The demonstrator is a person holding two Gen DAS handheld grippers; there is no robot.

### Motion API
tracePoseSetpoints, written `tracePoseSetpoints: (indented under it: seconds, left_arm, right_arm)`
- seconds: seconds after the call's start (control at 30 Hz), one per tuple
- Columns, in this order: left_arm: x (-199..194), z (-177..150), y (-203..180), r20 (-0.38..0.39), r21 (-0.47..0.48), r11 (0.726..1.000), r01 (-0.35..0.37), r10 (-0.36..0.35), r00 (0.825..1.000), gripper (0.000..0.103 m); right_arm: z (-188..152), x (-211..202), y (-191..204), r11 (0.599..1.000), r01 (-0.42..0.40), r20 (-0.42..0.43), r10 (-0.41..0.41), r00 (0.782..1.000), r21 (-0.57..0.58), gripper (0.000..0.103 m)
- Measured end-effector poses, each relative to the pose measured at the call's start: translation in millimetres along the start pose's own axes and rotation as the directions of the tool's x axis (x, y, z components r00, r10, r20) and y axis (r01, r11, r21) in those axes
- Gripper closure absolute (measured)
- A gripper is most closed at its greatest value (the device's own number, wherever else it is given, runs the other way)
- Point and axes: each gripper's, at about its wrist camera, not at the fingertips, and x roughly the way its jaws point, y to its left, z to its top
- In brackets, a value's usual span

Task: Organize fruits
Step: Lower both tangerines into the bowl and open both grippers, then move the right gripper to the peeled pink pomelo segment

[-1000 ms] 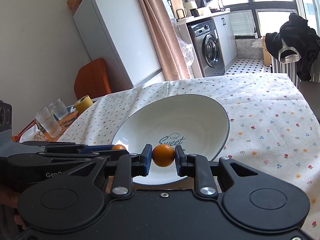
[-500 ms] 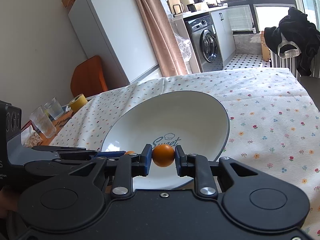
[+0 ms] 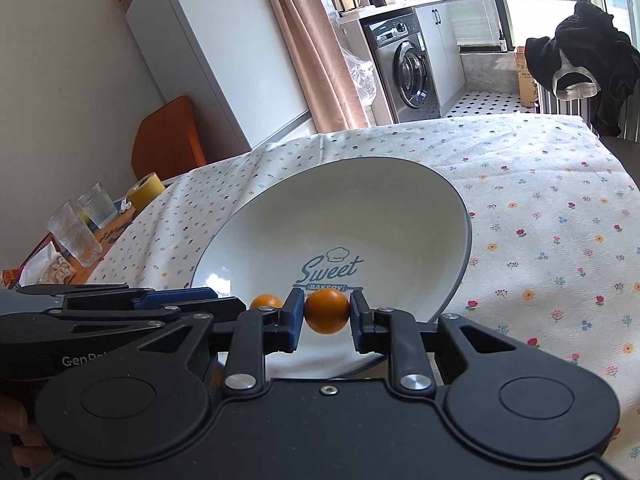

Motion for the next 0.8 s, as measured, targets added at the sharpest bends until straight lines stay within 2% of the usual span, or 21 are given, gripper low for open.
tracePoseSetpoints:
  seconds: [0.1,0.27,0.37,0.53,0.67,0.8]
  left_arm:
    - [-12.5,-2.2,1.3,0.02,-0.009,1.0,-0.003,0.003,1.0,0.076]
    - [-32.0,-4.2,1.4,0.037,-0.026,0.999,-0.02,0.021,0.999,0.075]
    - [-44.1,-7.4,1.8,0.047,-0.042,0.998,-0.042,0.044,0.998,0.068]
    - [-63.6,-16.4,3.4,0.066,-0.068,0.995,-0.066,0.071,0.995,0.056]
    - [-77.8,-22.3,2.6,0.088,-0.087,0.994,-0.071,0.079,0.993,0.049]
    - [-92.6,-30.0,2.4,0.121,-0.093,0.993,-0.076,0.087,0.989,0.032]
  right_arm:
    - [-0.8,-0.5,4.5,1.0,-0.001,-0.003,0.001,1.0,0.001,0.074]
    - [-2.6,-12.6,10.3,1.0,-0.016,0.014,0.016,1.0,-0.001,0.074]
    - [-4.7,-21.8,12.8,1.0,-0.021,0.027,0.021,0.999,0.0,0.071]
    - [-10.5,-41.9,15.2,1.0,-0.025,0.06,0.025,0.998,-0.001,0.054]
    - [-14.0,-58.4,20.5,0.999,-0.028,0.082,0.029,0.996,-0.017,0.048]
    - [-19.0,-71.4,26.4,1.0,-0.009,0.102,0.012,0.995,-0.029,0.036]
